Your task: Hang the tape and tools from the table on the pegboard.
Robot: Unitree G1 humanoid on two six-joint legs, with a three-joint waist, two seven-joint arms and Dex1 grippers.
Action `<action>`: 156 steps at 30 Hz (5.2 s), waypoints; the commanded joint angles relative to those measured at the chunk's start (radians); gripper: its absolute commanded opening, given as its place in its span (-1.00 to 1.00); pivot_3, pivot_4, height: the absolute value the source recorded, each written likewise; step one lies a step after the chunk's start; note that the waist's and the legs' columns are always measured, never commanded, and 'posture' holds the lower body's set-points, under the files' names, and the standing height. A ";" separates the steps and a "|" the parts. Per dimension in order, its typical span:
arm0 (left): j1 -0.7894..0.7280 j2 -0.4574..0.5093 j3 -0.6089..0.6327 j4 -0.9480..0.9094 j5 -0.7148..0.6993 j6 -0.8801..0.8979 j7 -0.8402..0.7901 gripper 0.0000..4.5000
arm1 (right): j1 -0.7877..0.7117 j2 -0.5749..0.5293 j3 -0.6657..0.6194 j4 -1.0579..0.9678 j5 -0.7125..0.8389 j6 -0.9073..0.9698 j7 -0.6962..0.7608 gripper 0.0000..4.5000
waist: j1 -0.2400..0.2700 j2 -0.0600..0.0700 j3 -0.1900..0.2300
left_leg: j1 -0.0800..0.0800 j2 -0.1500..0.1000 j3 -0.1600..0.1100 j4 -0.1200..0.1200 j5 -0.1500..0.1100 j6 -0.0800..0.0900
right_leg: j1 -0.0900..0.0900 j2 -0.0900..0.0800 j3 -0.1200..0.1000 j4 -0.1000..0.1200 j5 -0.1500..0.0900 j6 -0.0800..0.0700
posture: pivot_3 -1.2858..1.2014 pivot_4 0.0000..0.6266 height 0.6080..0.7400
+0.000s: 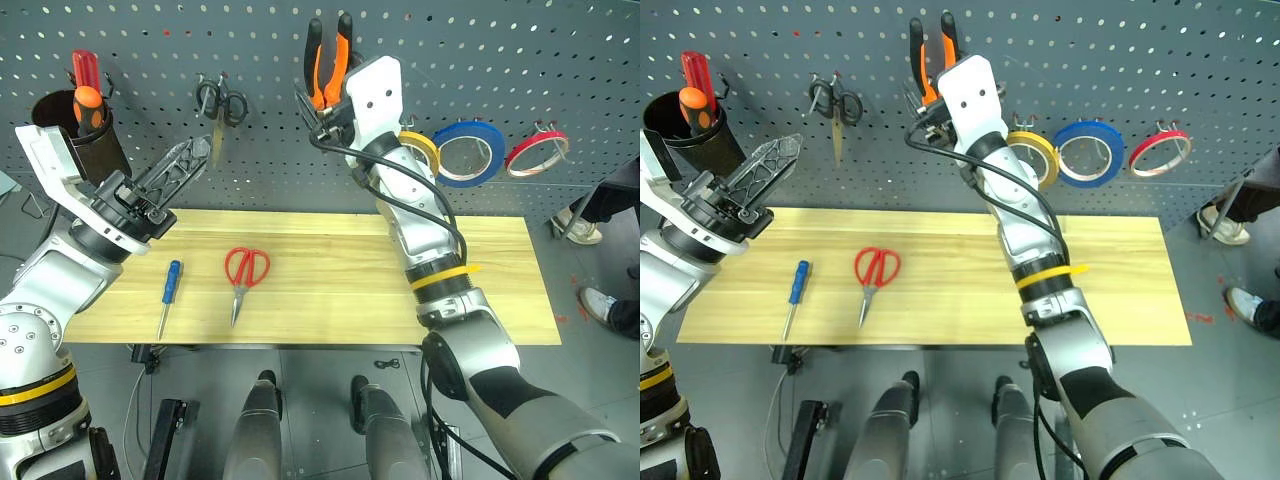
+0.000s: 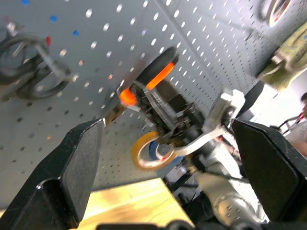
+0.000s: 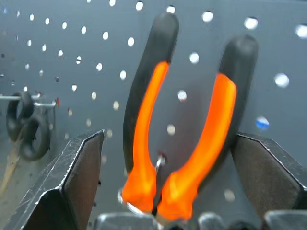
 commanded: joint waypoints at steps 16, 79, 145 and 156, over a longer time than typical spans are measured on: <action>0.268 -0.104 -0.355 -0.162 0.794 -0.070 0.243 1.00 | 0.385 -0.393 -0.024 -0.723 0.547 0.725 0.573 0.98 | -0.003 0.000 0.000 | 0.001 0.000 0.000 0.001 0.001 0.000 | 0.002 0.000 0.001 0.000 -0.001 0.000 | 0.15 0.07 1.00; 0.235 -0.302 -0.439 -0.385 1.504 -0.413 0.235 -0.93 | 0.183 -0.367 -0.149 -0.821 0.793 0.714 0.442 1.00 | -0.006 0.000 -0.042 | 0.003 -0.001 -0.002 0.003 0.006 0.002 | 0.011 -0.001 -0.002 -0.005 -0.001 0.007 | 0.13 -0.27 1.00; -0.164 0.008 -0.351 0.915 1.418 -0.313 -0.234 0.98 | 0.257 -0.266 0.375 -0.799 0.311 0.761 0.498 1.00 | -0.033 0.004 -0.027 | 0.006 0.000 -0.003 0.002 0.008 0.005 | 0.009 0.001 -0.002 0.003 -0.007 0.003 | 0.09 0.35 1.00; -0.166 -0.006 -0.355 0.966 1.393 -0.226 -0.214 0.01 | 0.229 -0.237 0.331 -0.800 0.318 0.831 0.469 1.00 | -0.040 0.005 0.005 | 0.005 0.000 -0.004 0.002 0.008 0.004 | 0.001 0.001 -0.002 0.017 -0.011 0.002 | 0.07 0.45 1.00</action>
